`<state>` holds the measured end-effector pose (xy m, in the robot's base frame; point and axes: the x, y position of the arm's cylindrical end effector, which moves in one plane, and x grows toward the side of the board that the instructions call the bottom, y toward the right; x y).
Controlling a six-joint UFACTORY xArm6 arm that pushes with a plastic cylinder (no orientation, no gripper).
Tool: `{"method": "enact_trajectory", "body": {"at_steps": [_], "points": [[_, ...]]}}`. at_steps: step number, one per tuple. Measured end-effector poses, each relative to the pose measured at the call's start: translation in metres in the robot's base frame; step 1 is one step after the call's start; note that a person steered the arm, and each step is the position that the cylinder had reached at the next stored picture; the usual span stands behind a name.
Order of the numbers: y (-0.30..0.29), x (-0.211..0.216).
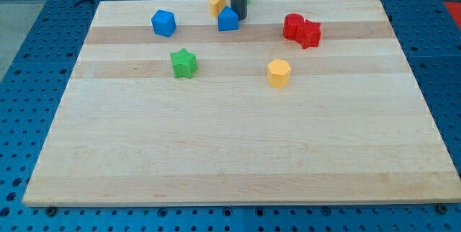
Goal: Separate the red blocks
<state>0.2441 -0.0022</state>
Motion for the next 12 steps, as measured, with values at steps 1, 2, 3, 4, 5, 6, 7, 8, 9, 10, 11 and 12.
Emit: {"method": "enact_trajectory", "body": {"at_steps": [1, 2, 3, 4, 5, 6, 7, 8, 9, 10, 11, 12], "points": [[0.015, 0.000], [0.074, -0.001], [0.150, -0.001], [0.174, 0.017], [0.160, 0.025], [0.128, 0.027], [0.111, 0.047], [0.112, 0.069], [0.116, 0.083], [0.113, 0.105], [0.077, 0.104], [0.047, 0.088]]}}
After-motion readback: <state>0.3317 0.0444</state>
